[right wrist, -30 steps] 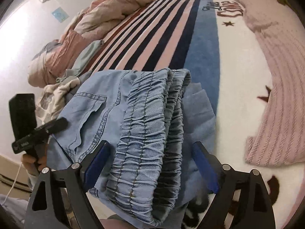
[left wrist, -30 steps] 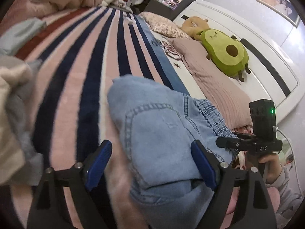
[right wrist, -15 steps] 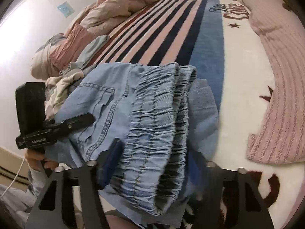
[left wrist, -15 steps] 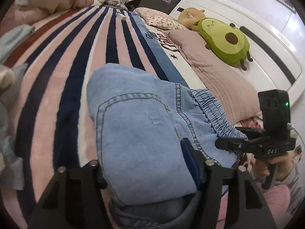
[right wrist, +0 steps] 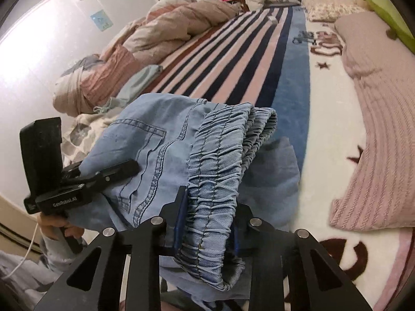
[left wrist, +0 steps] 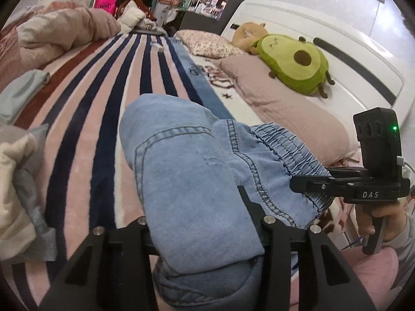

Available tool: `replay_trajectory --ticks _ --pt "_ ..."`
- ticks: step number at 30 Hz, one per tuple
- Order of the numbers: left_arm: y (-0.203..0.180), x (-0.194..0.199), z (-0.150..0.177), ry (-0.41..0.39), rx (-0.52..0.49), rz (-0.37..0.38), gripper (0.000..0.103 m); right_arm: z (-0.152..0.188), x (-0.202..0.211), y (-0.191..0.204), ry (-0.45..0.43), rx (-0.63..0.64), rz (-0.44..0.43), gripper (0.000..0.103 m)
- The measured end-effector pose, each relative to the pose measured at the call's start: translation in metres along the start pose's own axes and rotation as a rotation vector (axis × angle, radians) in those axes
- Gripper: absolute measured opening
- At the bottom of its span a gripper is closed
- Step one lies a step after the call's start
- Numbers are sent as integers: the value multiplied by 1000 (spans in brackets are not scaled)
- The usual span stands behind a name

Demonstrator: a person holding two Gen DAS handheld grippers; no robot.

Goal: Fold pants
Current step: 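Lift the folded jeans with both grippers and carry them across the bed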

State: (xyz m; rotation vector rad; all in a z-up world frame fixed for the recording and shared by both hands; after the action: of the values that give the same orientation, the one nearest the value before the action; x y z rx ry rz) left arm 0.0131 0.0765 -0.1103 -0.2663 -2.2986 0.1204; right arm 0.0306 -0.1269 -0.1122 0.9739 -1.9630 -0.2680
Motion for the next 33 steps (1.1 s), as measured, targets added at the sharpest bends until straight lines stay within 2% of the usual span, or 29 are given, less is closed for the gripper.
replay_trajectory --ticks 7,10,13,16,20,21,24,26,27,28,29,33 --pt "22 34 -8 -76 -4 -17 38 -12 -3 41 -16 71 24 22" --pt "44 53 -11 -111 15 -20 38 -23 -15 64 -17 98 6 22" --pt "71 72 -13 -145 24 -55 38 -33 -30 85 -7 131 -14 22" --pt "91 75 -8 -134 37 -91 38 -42 -56 101 33 150 -42 22" --pt "112 59 9 -72 70 -100 38 -41 -99 93 124 84 -66 24" --pt "113 55 14 -61 72 -104 38 -37 -109 88 149 65 -61 27" --pt "117 46 22 -44 81 -107 38 -28 -123 77 184 50 -11 46" --pt "117 46 24 -48 81 -104 38 -24 -126 70 176 52 18 66" --pt "116 46 24 -51 77 -103 38 -25 -126 68 172 53 27 71" --pt "115 46 24 -52 72 -104 38 -24 -125 64 164 46 39 80" --pt "114 45 24 -51 69 -105 39 -23 -125 61 165 33 42 85" --pt "113 42 26 -41 56 -118 39 -16 -134 44 205 -61 -9 86"
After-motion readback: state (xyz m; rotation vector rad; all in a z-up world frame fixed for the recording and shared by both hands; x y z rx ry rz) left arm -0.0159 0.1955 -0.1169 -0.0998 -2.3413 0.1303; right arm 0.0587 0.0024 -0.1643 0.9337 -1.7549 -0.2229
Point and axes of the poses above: each gripper's, at about its wrist camera, not at the fingertips, and x roughly against the way its jaws point, y to its left, z to its underside, the point moved 1 cm from there along -x, roughly the way its jaws point, and after that the axes turned 14 degrees about -z, right-handed, at the moved point
